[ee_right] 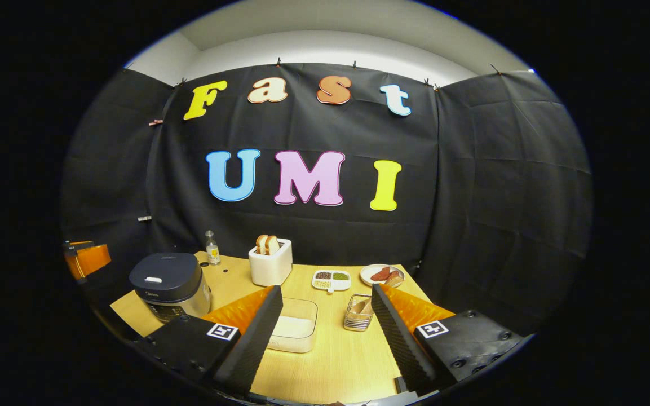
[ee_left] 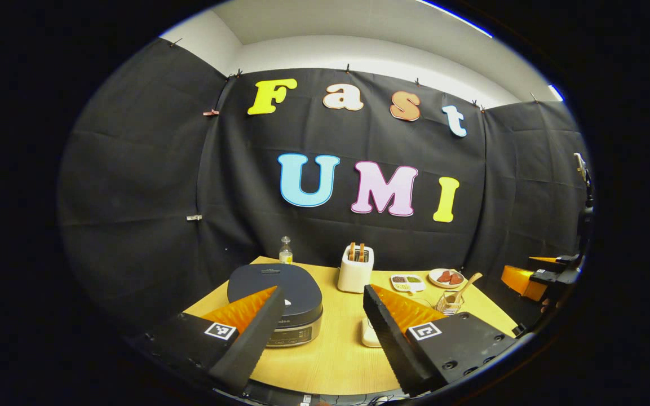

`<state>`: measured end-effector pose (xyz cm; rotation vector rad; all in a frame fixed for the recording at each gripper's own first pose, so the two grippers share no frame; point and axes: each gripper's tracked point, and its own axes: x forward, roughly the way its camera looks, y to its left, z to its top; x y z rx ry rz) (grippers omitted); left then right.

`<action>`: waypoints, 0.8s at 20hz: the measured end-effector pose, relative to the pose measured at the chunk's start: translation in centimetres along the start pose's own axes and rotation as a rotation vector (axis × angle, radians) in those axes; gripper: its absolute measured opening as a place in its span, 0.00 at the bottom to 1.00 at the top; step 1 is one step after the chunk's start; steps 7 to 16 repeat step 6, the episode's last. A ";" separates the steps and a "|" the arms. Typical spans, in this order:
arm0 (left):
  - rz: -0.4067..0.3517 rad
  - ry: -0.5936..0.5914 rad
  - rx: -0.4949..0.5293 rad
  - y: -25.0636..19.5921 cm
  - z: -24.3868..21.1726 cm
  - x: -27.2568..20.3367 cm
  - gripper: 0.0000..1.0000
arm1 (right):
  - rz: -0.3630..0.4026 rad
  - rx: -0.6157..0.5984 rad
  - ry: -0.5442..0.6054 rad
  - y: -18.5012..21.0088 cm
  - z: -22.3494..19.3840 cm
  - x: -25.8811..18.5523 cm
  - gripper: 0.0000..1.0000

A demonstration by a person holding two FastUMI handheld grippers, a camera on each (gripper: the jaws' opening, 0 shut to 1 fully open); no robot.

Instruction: Close the left gripper, press the button to open the rice cooker; take a wooden spoon from the chopstick holder with the right hand, scoop a spoonful of rice and pour it into the rice cooker, then put the wooden spoon back into the chopstick holder.

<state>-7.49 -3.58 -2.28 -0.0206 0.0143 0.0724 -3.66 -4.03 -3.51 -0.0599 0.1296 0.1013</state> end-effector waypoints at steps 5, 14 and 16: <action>-0.031 0.008 0.018 -0.3 -0.3 -0.2 0.95 | -0.018 0.014 0.008 -0.3 -0.2 -0.6 0.99; -0.036 0.010 0.015 -0.4 -0.4 -0.2 0.95 | -0.023 0.018 0.008 -0.5 -0.2 -0.6 0.99; -0.036 0.010 0.015 -0.4 -0.4 -0.2 0.95 | -0.023 0.018 0.008 -0.5 -0.2 -0.6 0.99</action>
